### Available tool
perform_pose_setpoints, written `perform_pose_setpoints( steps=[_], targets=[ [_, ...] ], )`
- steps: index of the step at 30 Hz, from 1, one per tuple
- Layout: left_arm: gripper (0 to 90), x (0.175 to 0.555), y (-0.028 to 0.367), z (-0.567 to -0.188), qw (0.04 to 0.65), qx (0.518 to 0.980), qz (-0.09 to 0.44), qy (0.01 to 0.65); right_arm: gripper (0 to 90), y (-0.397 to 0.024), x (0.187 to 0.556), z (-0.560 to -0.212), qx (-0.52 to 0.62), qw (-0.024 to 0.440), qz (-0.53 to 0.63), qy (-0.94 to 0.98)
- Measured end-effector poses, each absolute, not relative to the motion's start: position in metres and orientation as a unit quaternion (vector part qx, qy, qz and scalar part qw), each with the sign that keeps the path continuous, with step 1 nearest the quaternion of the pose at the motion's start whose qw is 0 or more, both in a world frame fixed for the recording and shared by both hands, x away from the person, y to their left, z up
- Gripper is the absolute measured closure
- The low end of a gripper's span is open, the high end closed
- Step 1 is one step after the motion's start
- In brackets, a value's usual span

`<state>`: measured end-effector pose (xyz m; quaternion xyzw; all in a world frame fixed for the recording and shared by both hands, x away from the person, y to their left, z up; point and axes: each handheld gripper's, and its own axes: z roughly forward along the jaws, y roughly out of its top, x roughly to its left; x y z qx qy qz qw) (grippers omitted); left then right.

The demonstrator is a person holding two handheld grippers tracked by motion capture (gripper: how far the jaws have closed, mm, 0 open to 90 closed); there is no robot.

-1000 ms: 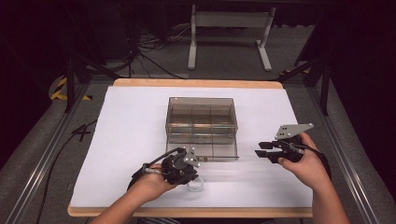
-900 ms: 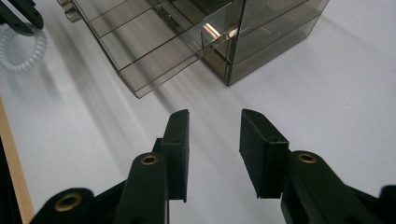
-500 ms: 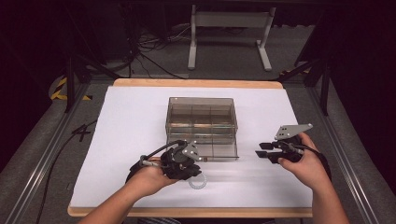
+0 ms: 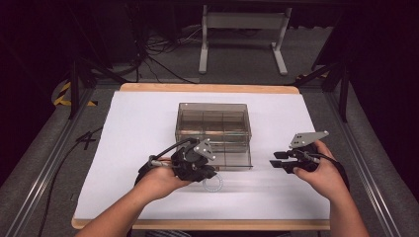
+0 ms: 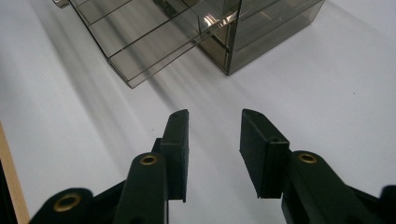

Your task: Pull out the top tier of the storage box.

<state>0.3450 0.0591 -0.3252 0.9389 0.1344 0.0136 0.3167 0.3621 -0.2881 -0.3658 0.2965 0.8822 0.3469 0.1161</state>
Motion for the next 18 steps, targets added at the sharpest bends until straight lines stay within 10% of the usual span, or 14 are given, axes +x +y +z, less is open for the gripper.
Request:
perform_pose_setpoints(
  steps=[18],
  targets=[
    [82.9,0.363,0.061,-0.317,0.332,0.927,0.021,0.171,63.4,-0.288,0.362,-0.367,0.297,0.115,0.345,0.883]
  ],
)
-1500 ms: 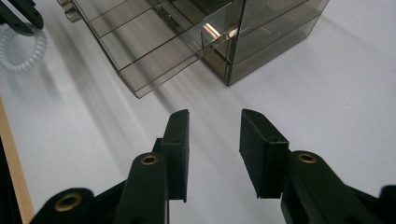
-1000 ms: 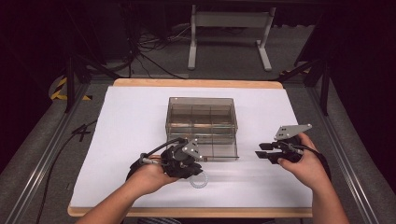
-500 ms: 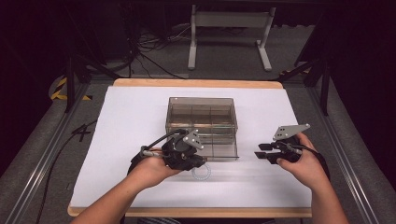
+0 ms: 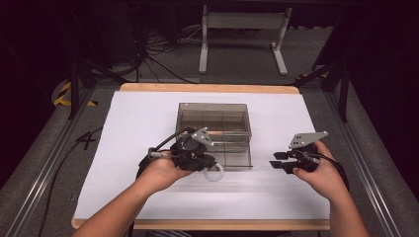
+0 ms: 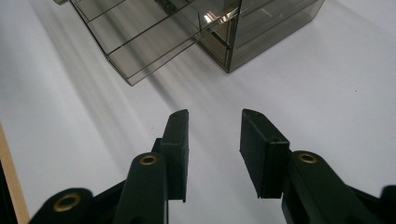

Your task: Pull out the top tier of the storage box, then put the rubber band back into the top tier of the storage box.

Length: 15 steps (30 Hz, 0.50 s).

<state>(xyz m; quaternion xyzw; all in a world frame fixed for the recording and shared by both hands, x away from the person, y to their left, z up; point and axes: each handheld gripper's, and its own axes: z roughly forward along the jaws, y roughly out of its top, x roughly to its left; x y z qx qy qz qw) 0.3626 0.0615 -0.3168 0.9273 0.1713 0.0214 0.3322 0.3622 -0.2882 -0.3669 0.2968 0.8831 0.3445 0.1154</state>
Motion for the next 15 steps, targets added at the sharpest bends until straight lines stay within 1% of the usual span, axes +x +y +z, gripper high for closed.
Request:
perform_pose_setpoints(
  steps=[15],
  targets=[
    [82.9,0.375,0.058,-0.316,0.335,0.923,0.033,0.185,63.5,-0.288,0.362,-0.368,0.296,0.113,0.343,0.884]
  ],
)
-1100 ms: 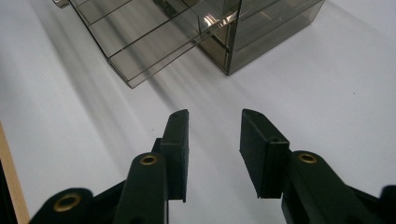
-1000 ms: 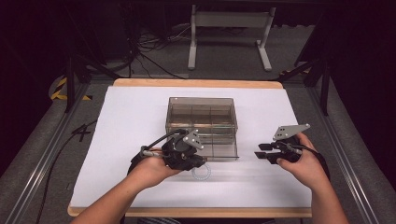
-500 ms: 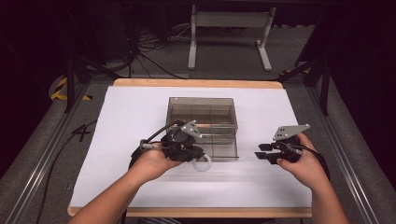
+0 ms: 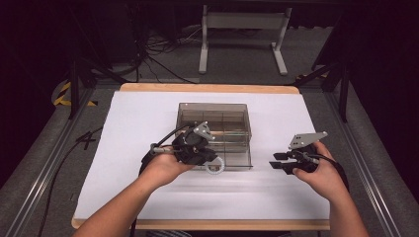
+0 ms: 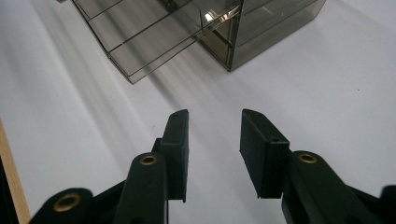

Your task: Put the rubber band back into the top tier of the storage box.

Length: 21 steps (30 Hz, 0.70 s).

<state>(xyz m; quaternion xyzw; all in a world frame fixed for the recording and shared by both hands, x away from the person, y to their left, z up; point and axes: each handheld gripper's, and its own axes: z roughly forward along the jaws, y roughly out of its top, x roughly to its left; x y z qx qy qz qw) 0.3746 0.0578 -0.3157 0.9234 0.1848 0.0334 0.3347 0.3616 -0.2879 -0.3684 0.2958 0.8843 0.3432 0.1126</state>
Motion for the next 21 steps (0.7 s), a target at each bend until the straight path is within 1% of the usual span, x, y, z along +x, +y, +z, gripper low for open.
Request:
perform_pose_setpoints(
  steps=[9,15,21],
  targets=[
    [82.9,0.386,0.056,-0.320,0.332,0.921,0.038,0.199,63.4,-0.289,0.360,-0.369,0.298,0.113,0.342,0.884],
    [82.8,0.397,0.055,-0.325,0.329,0.919,0.030,0.214,63.3,-0.290,0.360,-0.370,0.300,0.113,0.341,0.884],
    [82.8,0.403,0.055,-0.328,0.330,0.915,0.044,0.229,63.2,-0.290,0.361,-0.372,0.301,0.111,0.340,0.884]
  ],
)
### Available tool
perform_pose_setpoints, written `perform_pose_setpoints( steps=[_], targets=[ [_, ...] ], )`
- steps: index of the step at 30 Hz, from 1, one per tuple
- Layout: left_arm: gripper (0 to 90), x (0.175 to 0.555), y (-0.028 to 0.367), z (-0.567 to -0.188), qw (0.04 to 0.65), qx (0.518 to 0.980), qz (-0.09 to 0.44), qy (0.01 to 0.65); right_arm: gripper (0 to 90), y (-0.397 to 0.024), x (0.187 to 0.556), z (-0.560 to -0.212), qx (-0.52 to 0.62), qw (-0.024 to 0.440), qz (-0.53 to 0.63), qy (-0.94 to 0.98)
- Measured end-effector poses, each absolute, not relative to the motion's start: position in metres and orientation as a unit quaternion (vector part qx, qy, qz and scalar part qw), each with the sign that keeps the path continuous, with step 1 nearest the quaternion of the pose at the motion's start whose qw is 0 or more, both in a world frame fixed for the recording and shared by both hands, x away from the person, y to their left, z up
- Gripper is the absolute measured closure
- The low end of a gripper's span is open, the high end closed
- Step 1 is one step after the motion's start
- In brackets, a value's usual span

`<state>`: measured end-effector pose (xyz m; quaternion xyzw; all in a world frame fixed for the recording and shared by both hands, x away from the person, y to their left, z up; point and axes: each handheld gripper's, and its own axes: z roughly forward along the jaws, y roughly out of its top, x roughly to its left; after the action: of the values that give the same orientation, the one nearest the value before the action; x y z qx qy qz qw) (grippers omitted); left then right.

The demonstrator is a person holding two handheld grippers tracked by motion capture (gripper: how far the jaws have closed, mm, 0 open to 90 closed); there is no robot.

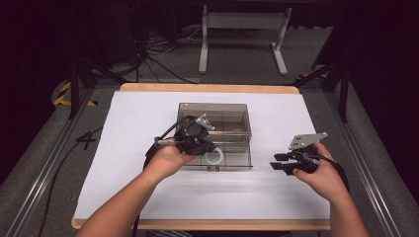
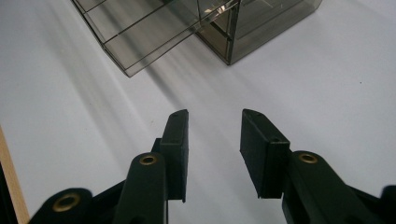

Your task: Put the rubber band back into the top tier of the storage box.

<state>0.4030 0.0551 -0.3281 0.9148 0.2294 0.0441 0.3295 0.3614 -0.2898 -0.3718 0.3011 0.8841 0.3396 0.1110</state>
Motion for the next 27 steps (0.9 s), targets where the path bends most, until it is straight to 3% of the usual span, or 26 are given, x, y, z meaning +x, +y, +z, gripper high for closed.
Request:
perform_pose_setpoints(
  steps=[27],
  targets=[
    [82.6,0.405,0.048,-0.341,0.297,0.925,0.060,0.230,62.6,-0.288,0.362,-0.373,0.300,0.106,0.344,0.884]
  ],
)
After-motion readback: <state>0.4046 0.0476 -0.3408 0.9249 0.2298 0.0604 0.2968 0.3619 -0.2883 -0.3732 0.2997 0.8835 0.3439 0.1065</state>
